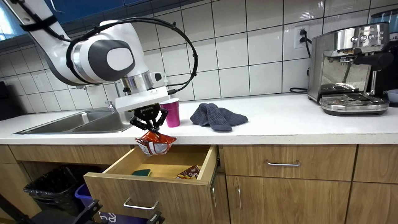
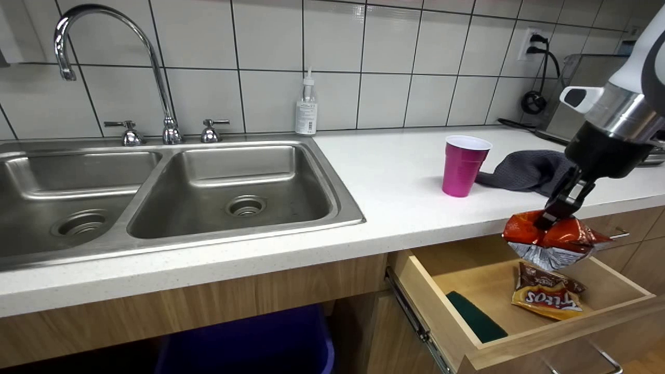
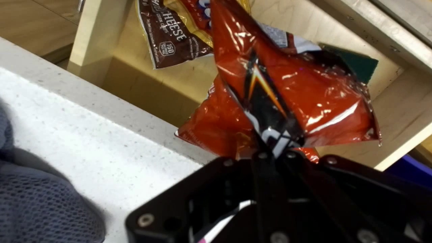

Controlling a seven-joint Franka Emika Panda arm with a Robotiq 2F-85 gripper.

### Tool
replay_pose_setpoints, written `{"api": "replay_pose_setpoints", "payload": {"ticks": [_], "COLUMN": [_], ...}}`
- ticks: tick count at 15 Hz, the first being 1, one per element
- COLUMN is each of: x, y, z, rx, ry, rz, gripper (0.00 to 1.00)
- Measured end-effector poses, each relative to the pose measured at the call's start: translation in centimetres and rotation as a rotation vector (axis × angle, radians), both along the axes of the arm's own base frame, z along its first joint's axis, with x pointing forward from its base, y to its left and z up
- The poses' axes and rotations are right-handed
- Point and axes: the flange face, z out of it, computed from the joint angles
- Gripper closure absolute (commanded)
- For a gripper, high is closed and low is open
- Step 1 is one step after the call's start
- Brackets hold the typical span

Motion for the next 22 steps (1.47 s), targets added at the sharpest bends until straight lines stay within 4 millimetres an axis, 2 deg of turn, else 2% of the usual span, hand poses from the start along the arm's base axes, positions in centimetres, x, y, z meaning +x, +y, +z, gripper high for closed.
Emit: {"api": "replay_pose_setpoints", "payload": {"ticks": [7, 8, 9, 11, 18, 19, 22], "x": [0.2, 0.1, 0.1, 0.0, 0.0, 0.0, 0.1], "y": [0.1, 0.2, 0.3, 0.4, 0.4, 0.4, 0.1], "z": [-3.4, -3.7, -4.1, -4.6, -5.0, -5.0, -4.9], "rx": [0.002, 0.002, 0.002, 0.002, 0.002, 0.002, 0.004], "ry": [-0.026, -0.025, -0.025, -0.02, -0.028, -0.029, -0.031], "rz": [-0.059, -0.062, -0.066, -0.07, -0.084, -0.084, -0.103], "gripper": [1.0, 0.74, 0.73, 0.6, 0.06, 0.01, 0.0]}}
